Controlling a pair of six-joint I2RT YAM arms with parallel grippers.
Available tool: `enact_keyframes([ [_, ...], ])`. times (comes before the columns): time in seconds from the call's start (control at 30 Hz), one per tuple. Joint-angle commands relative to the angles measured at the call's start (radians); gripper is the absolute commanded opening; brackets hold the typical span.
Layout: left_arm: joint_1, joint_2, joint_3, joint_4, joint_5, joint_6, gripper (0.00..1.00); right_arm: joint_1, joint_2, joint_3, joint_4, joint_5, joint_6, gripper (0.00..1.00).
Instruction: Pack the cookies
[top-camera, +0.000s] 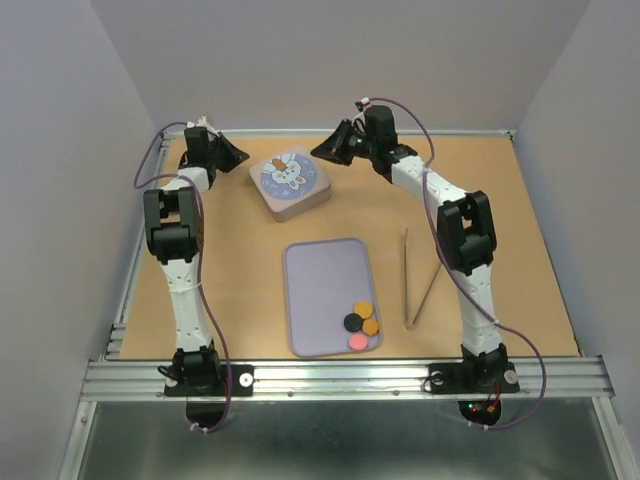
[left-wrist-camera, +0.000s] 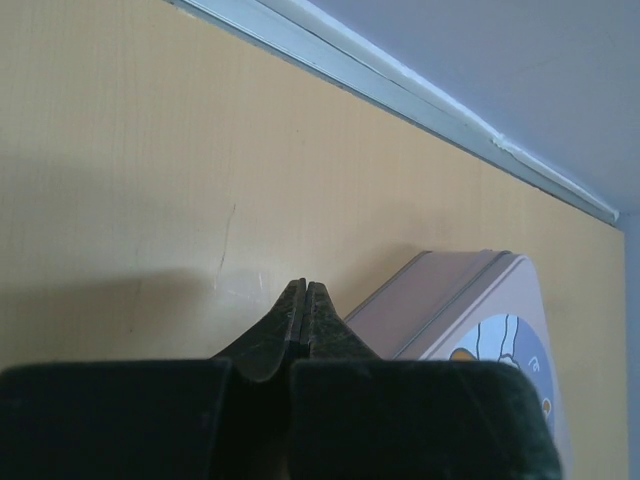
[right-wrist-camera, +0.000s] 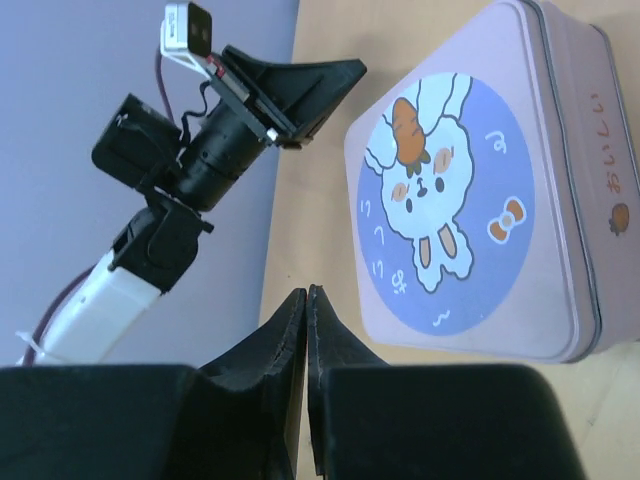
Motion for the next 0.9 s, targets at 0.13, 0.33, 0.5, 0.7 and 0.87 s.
enact_keyframes([
  [0.13,0.003,-0.2,-0.123,0.007,0.01,0.029,0.0,-0.023,0.168,0.078,0.068,-0.054,0.073,0.03],
  [0.33,0.004,-0.236,-0.159,-0.031,0.019,0.067,0.0,-0.057,0.17,-0.12,0.262,-0.063,0.147,0.01],
  [0.5,0.003,-0.252,-0.157,-0.062,0.019,0.096,0.0,-0.1,0.158,-0.31,0.497,-0.072,0.287,0.0],
  [0.7,0.003,-0.252,-0.145,-0.076,0.019,0.102,0.0,-0.098,0.161,-0.271,0.496,-0.083,0.265,0.0],
  [0.87,0.003,-0.267,-0.133,-0.079,0.005,0.093,0.0,-0.1,0.153,-0.177,0.45,-0.091,0.229,0.01],
])
